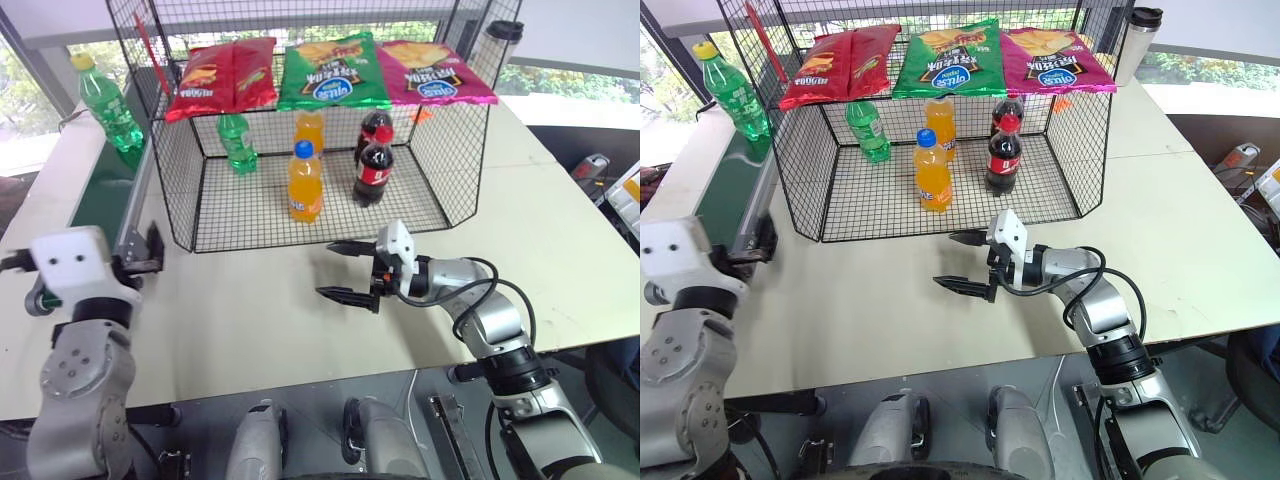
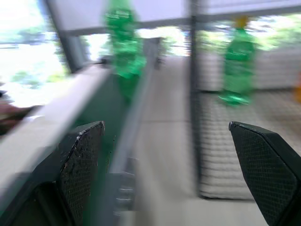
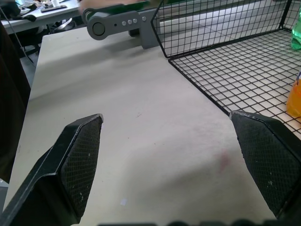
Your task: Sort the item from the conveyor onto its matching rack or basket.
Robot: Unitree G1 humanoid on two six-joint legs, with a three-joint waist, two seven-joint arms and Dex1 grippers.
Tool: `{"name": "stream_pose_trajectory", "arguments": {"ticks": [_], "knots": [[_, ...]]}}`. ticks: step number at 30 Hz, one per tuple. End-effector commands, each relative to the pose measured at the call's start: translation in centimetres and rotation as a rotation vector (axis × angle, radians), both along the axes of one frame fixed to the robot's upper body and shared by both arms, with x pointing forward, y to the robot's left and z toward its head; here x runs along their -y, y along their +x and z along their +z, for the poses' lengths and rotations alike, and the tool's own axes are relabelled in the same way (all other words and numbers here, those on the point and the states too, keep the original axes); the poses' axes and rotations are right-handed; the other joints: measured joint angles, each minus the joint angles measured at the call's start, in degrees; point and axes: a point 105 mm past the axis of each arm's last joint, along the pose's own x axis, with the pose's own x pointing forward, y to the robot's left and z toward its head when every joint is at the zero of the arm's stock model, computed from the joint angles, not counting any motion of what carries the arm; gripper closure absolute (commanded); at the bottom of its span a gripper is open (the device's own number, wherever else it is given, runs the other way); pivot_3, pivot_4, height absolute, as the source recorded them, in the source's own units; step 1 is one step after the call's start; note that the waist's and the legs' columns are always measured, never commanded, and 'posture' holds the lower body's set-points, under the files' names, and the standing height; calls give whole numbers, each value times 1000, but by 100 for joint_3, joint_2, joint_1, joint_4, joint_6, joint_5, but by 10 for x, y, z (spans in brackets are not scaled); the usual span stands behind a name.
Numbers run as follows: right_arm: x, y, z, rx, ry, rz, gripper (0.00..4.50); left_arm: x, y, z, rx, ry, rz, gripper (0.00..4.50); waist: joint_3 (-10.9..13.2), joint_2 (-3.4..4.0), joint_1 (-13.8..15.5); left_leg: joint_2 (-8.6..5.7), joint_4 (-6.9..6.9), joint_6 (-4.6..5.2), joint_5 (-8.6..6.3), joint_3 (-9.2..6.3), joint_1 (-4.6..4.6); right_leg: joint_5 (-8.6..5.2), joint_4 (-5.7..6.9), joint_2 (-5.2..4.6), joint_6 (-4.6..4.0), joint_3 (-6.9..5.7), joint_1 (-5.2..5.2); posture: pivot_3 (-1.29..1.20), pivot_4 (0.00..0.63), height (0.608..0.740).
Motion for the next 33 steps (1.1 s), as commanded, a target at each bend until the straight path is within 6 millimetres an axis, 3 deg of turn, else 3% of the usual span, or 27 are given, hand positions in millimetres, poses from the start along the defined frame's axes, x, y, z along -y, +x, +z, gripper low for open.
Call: {"name": "stream_pose_trajectory", "arguments": {"ticks": [1, 7, 15, 33], "knots": [[-3, -2, 9, 35, 19, 18, 0, -16, -10, -1, 5, -22, 72, 75, 0, 0, 0, 0, 0, 0, 0, 0, 0, 0, 0, 0, 0, 0, 0, 0, 150, 740], [-7, -12, 20, 50, 25, 77, 0, -27, -18, -20, -61, -71, 87, 75, 0, 0, 2, -1, 1, 0, 0, 0, 1, -1, 0, -1, -1, 0, 1, 0, 150, 740], [-17, -25, 40, 94, 69, 138, 0, -38, -18, -20, -73, -65, 89, 75, 0, 0, 4, 0, 1, 0, 0, -2, 1, -7, 0, -1, -12, -1, 1, 0, 150, 740], [-15, -21, 26, 93, 15, 124, 0, -39, -13, -26, -87, -78, 95, 75, 0, 0, 4, 0, 1, 0, 0, -1, 1, -6, 0, -1, -10, -1, 1, 0, 150, 740]]}}
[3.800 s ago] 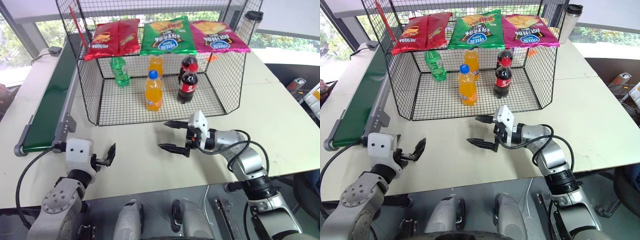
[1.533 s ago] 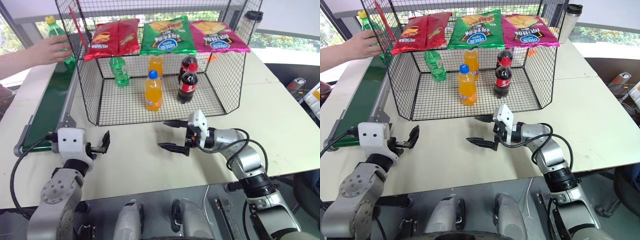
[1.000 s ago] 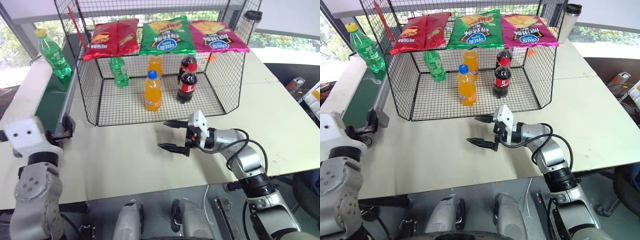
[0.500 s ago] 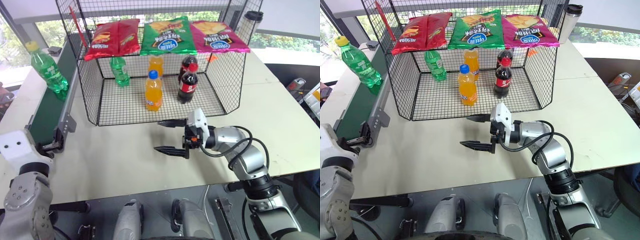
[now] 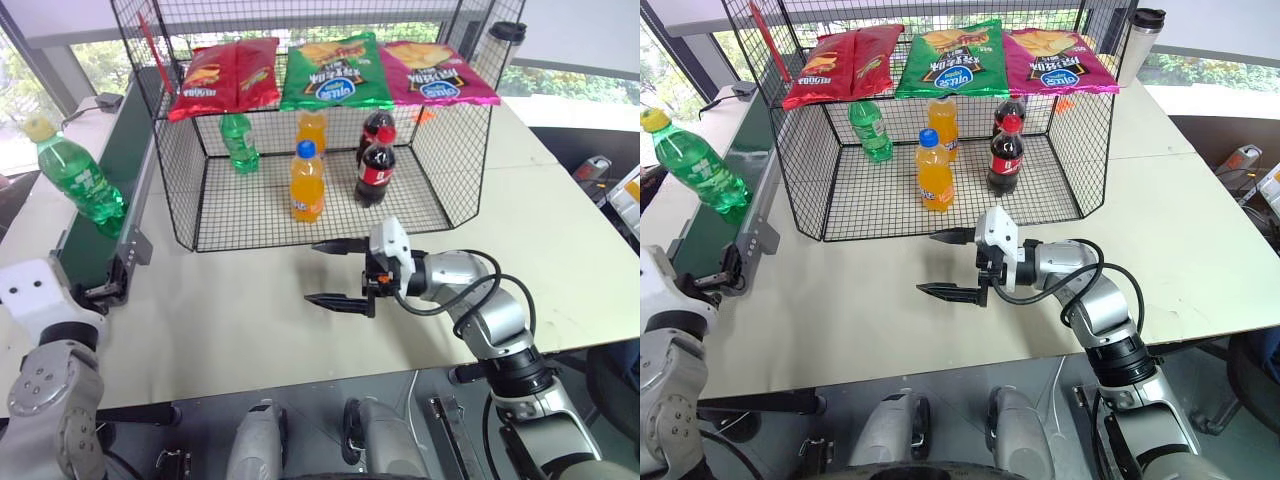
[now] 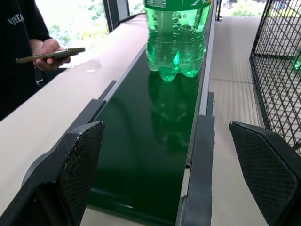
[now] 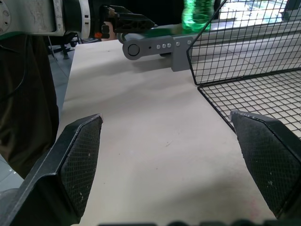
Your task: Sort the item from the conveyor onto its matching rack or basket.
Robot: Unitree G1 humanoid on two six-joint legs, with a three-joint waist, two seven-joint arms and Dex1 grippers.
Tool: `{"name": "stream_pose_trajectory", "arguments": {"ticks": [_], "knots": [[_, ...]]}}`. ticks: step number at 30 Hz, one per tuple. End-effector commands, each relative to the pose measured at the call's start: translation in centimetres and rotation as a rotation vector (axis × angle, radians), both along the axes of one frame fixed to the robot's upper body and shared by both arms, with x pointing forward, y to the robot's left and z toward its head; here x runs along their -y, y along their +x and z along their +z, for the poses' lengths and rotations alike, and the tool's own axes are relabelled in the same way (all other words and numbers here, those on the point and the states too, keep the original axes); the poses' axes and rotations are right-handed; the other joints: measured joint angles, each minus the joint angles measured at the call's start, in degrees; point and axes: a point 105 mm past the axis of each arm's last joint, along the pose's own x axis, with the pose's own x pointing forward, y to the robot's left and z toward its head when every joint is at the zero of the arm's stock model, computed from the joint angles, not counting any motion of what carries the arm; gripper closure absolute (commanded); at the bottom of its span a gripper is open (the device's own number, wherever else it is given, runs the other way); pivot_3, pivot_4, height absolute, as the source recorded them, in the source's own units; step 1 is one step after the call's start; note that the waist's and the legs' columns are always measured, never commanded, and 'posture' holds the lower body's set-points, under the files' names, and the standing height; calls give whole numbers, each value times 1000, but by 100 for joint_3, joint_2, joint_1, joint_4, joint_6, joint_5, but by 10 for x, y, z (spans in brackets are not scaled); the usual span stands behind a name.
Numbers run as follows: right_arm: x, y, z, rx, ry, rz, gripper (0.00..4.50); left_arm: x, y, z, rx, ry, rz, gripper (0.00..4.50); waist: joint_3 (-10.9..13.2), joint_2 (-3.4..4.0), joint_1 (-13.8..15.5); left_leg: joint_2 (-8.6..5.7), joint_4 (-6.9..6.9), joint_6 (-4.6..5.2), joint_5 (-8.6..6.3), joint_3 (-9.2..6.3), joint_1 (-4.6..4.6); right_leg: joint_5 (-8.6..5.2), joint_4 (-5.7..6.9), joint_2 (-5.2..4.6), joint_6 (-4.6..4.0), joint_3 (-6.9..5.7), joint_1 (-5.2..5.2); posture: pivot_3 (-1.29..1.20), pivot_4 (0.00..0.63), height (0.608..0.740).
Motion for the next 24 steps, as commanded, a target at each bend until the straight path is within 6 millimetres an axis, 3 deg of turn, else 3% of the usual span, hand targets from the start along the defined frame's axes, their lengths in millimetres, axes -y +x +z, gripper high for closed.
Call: {"name": "stream_pose_trajectory", "arguments": {"ticks": [1, 15, 18, 21, 22, 24], "knots": [[2, -1, 2, 24, 3, 4, 0, -1, -2, 11, 44, 29, 15, 75, 0, 0, 0, 0, 0, 0, 0, 0, 0, 0, 0, 0, 0, 0, 0, 0, 150, 740], [4, 1, 0, 21, -5, -8, 0, -21, -2, 33, 112, 118, 131, 75, 0, 0, -2, 0, 0, 0, 0, 1, 0, 0, 0, 0, 0, 0, 0, 0, 150, 740], [3, 1, 0, 20, -6, -10, 0, -20, 0, 30, 97, 120, 118, 75, 0, 0, -2, 0, 0, 0, 0, 1, 0, 2, 0, 0, 3, 0, 0, 0, 150, 740], [2, 1, 1, 21, -5, -11, 0, -16, 0, 23, 86, 108, 98, 887, 0, 0, -2, 0, 0, 0, 0, 2, 0, 4, 0, 0, 7, 0, 0, 0, 150, 740], [2, 2, 1, 22, -6, -12, 0, -14, 0, 22, 88, 104, 89, 1371, 0, 0, -1, 0, 0, 0, 0, 2, 0, 4, 0, 0, 7, 0, 0, 0, 150, 740], [2, 2, 1, 24, -7, -14, 0, -12, -1, 22, 92, 103, 85, 1621, 0, 1, 5, 0, 0, 0, 0, 2, 0, 4, 0, -1, 7, 0, 0, 0, 150, 740]]}}
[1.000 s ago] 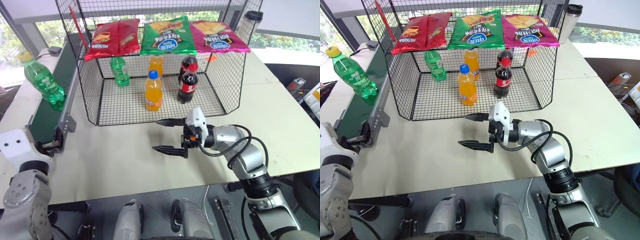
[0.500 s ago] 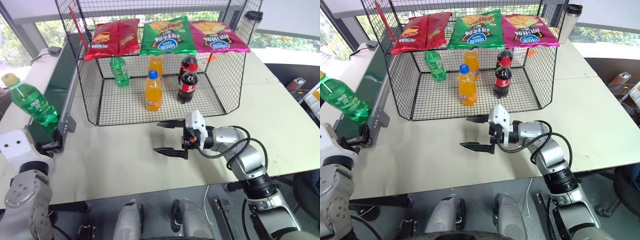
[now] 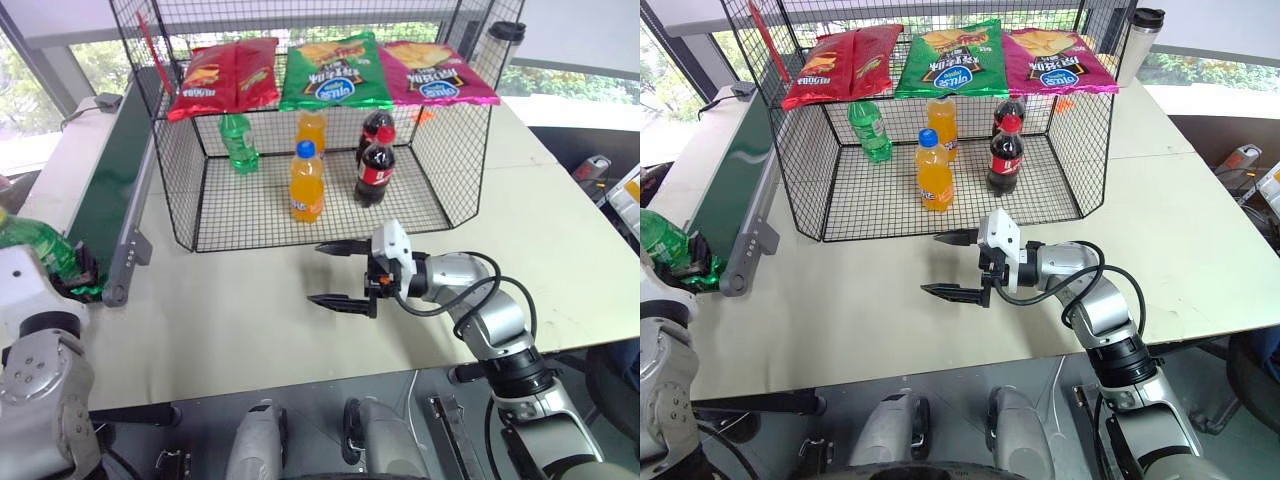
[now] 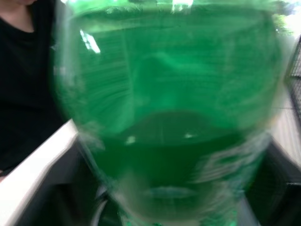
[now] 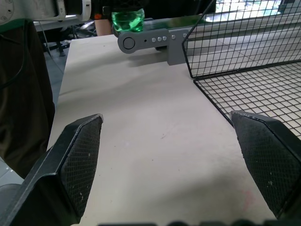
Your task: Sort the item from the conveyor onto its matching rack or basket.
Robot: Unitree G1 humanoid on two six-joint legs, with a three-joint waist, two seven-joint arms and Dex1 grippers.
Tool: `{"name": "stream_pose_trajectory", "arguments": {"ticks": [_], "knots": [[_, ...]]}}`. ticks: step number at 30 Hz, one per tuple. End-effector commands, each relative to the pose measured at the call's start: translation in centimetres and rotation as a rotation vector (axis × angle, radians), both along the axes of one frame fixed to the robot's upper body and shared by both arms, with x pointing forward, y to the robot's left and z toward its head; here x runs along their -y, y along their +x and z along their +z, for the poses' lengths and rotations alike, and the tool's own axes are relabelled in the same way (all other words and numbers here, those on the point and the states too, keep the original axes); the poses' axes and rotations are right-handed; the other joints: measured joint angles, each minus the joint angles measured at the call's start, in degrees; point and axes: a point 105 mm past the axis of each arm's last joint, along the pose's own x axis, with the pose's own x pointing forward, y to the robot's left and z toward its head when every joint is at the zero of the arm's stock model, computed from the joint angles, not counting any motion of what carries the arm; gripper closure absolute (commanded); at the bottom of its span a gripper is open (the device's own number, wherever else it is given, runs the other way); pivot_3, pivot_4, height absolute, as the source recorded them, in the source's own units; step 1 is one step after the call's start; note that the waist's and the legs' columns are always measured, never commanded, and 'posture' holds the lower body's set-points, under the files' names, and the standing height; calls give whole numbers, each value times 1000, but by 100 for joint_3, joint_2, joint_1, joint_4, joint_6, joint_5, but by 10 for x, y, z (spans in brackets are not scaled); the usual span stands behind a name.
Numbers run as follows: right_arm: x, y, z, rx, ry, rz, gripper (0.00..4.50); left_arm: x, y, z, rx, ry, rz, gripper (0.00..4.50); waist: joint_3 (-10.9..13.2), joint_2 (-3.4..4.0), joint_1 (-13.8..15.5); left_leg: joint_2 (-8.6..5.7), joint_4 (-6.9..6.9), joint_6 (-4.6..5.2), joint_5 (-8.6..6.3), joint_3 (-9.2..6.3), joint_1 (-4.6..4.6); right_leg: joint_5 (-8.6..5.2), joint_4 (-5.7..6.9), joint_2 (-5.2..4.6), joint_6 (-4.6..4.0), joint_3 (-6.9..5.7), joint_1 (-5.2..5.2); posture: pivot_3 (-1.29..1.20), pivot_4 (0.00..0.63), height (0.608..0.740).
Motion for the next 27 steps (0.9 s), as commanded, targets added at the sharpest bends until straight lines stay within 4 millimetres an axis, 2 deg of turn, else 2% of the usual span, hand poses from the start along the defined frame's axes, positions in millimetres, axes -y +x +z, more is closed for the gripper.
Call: {"name": "stream_pose_trajectory", "arguments": {"ticks": [1, 7, 10, 12, 14, 17, 24, 27], "knots": [[-1, -1, 7, 32, 5, 5, 0, 5, -2, 4, 24, 17, -16, 1621, 0, 0, 3, 0, 0, 0, 0, -1, 0, -1, 0, 0, -1, 0, 0, 0, 150, 740], [0, -1, 7, 32, -1, 4, 0, 2, -5, 14, 57, 40, 11, 1621, 0, 1, 5, 0, 0, 0, 0, -1, 1, -6, 0, 0, -11, 0, 1, 0, 150, 740], [1, -1, 6, 30, -3, 4, 0, -2, -9, 37, 124, 109, 41, 1621, 0, -1, 3, 0, 0, 0, 0, -2, 1, -5, 1, 0, -9, 0, 1, 0, 150, 740], [2, -1, 6, 30, -5, 5, 0, 3, -7, 55, 163, 165, 8, 1621, 0, -3, 1, 0, 0, 0, 0, -3, -1, -4, 0, 1, -8, -2, 0, 0, 150, 740], [2, -1, 8, 30, -4, 5, 0, 14, -2, 68, 179, 201, -75, 1621, 0, -3, 1, 0, 0, 0, 0, -3, -2, -4, 0, 1, -8, -2, -1, 0, 150, 740], [2, 0, 10, 26, 4, 3, 0, 29, 3, 76, 169, 232, -180, 1621, 0, -3, -3, 0, 0, 0, 0, 0, -4, -2, -5, -1, -4, -2, -1, 0, 150, 740], [2, 1, 12, 32, 3, -10, 0, 73, 19, 66, 87, 197, -486, 1621, 1, -3, -4, 0, 0, 0, 0, -1, -3, 1, -3, 1, 1, -1, -2, 0, 150, 740], [2, 6, 9, 31, 8, -41, 0, 89, 34, 63, 69, 208, -565, 1621, 0, -3, 11, 0, 0, -1, 0, -1, -3, 1, -3, 1, 1, -1, -1, 0, 150, 740]]}}
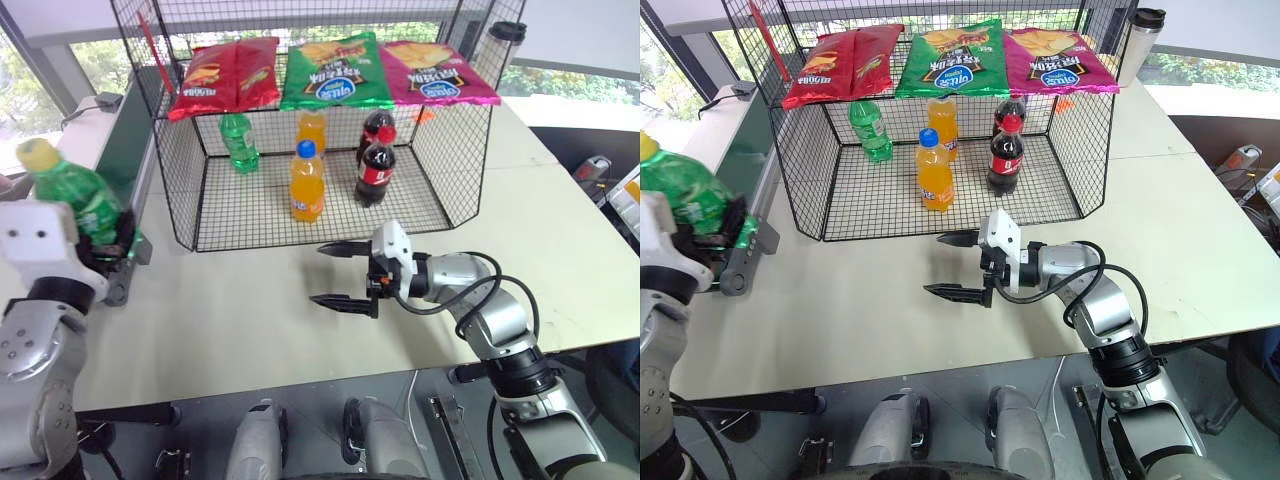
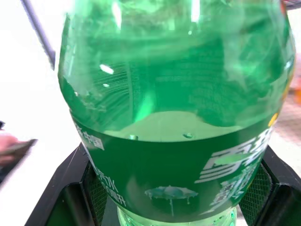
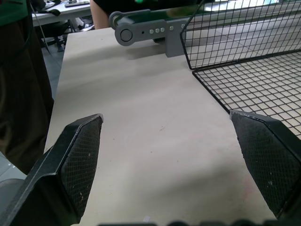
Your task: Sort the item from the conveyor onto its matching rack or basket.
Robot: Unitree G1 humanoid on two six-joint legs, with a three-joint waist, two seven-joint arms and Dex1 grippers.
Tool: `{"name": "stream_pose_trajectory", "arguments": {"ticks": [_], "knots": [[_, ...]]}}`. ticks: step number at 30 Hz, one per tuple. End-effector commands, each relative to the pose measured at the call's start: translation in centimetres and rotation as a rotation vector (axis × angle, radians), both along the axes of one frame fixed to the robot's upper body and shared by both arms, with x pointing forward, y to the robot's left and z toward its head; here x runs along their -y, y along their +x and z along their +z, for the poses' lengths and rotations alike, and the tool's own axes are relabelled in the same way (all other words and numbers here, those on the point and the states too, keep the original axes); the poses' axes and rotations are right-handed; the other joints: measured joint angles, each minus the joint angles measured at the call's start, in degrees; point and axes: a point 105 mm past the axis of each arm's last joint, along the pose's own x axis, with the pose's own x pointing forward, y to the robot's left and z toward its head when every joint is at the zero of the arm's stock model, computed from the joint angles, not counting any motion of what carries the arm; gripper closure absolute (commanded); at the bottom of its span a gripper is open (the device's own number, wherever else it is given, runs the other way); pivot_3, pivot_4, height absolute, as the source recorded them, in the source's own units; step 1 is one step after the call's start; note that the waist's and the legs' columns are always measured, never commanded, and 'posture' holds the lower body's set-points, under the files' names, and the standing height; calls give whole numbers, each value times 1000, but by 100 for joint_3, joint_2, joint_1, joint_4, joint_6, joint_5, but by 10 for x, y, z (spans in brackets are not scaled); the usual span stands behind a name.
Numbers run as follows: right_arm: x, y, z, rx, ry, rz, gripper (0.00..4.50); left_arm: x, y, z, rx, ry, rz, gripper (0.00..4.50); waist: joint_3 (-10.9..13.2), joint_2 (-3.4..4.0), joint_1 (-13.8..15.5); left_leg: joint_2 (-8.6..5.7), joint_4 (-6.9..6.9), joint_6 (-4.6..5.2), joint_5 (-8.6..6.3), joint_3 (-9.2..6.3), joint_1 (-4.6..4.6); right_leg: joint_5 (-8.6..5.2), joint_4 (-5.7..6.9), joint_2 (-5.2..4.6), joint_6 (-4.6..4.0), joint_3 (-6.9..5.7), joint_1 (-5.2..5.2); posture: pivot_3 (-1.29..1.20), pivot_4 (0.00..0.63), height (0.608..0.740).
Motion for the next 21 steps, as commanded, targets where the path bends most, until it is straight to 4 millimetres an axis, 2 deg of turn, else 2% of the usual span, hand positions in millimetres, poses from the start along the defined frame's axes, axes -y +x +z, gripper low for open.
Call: {"name": "stream_pose_trajectory", "arguments": {"ticks": [1, 4, 8, 12, 16, 21], "knots": [[-1, 6, 11, 47, 33, -33, 0, 24, 11, 20, 72, 61, -103, 1621, 0, 0, 11, 0, 0, 0, 0, 0, 0, 0, 0, 0, 0, 0, 1, 0, 150, 740], [1, 14, 9, 42, 41, -89, 0, 39, 30, 21, 75, 53, -157, 1621, 0, 0, -4, -1, 1, 0, 0, 2, 1, 1, 1, 1, 1, 1, 2, 0, 150, 740], [4, 26, 1, 76, -8, -152, 0, 56, 57, 10, 40, 42, -202, 1621, 0, 1, -4, -2, 0, 0, 0, 2, 0, 2, 0, 2, 2, 0, 1, 0, 150, 740], [11, 46, -3, 128, -47, -274, 0, 82, 82, 0, 21, 19, -243, 1621, 1, 0, -9, -2, -1, 0, 0, 6, -4, 2, -1, 2, 5, 1, -3, 0, 150, 740], [14, 54, -6, 150, -76, -319, 0, 96, 98, -9, 12, -6, -237, 1621, 0, 0, -9, -1, -1, 0, 1, 6, -6, 3, 0, 2, 6, 0, -6, 0, 150, 740], [14, 57, -7, 161, -90, -338, 0, 101, 117, -15, 18, -46, -197, 1621, 1, 0, -7, -1, -1, 0, 1, 7, -5, 3, 1, 2, 6, 0, -6, 0, 150, 740]]}}
